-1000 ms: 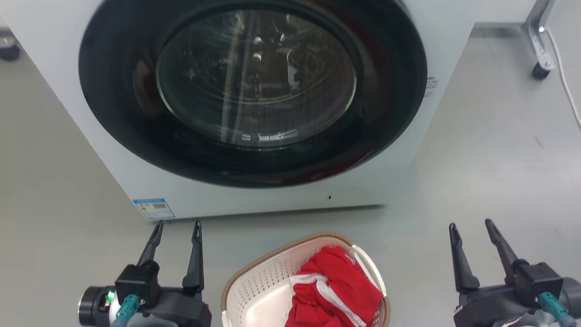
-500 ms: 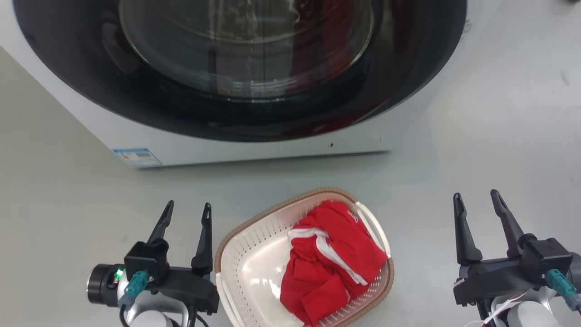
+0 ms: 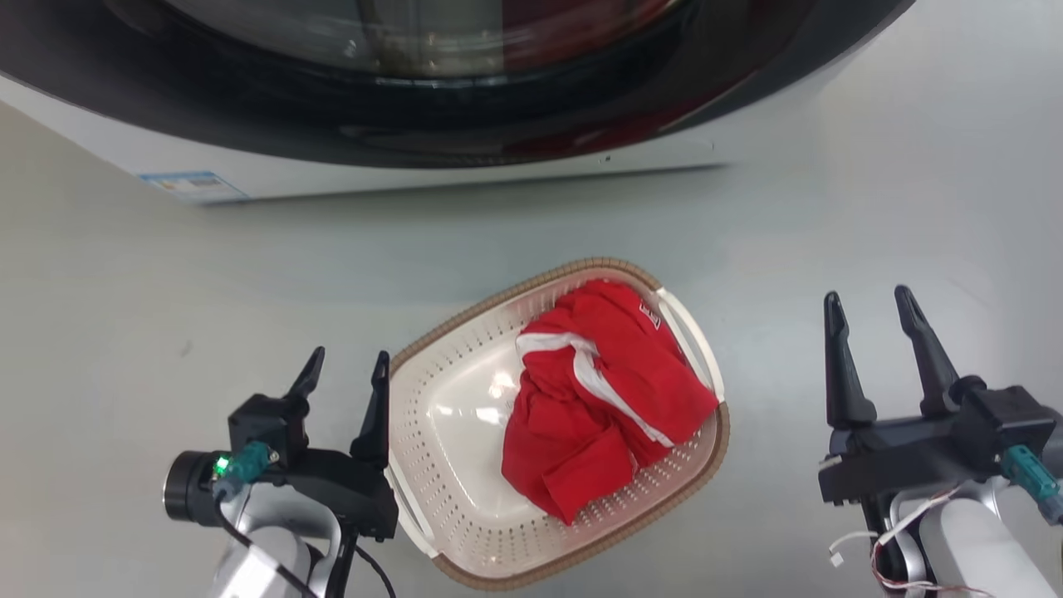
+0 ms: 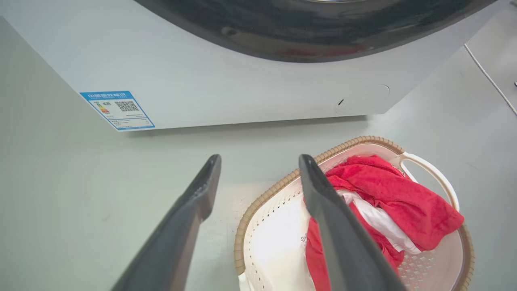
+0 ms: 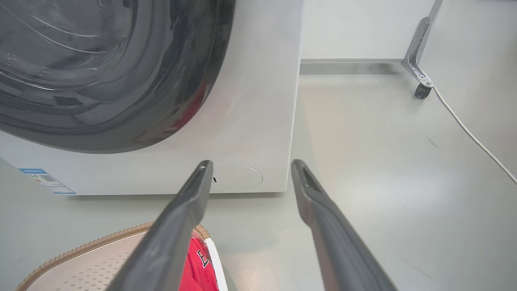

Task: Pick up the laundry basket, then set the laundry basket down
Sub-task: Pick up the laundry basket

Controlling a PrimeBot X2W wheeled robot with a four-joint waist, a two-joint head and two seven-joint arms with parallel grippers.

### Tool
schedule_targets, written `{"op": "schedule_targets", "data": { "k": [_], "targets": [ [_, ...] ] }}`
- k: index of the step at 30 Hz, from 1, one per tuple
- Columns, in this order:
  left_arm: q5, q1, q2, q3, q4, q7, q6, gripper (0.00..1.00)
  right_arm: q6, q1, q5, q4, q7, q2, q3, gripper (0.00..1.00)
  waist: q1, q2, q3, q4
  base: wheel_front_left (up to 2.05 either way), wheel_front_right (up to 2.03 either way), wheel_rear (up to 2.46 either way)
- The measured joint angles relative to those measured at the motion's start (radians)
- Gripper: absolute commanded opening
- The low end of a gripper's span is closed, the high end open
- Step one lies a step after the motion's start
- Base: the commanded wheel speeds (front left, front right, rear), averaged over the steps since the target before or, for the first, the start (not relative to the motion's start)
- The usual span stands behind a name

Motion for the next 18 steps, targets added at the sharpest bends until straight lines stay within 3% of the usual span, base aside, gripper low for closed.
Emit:
{"op": "schedule_targets", "data": {
  "k": [18],
  "targets": [
    [-0.118, -0.159, 0.007, 0.058, 0.187, 0.163, -0.073, 1.0, 0.018, -0.146, -0.001, -0.01, -0.007, 0.048, 0.007, 1.0, 0.0, 0.0001, 0.263, -0.051, 0.0, 0.0, 0.0]
  ]
}}
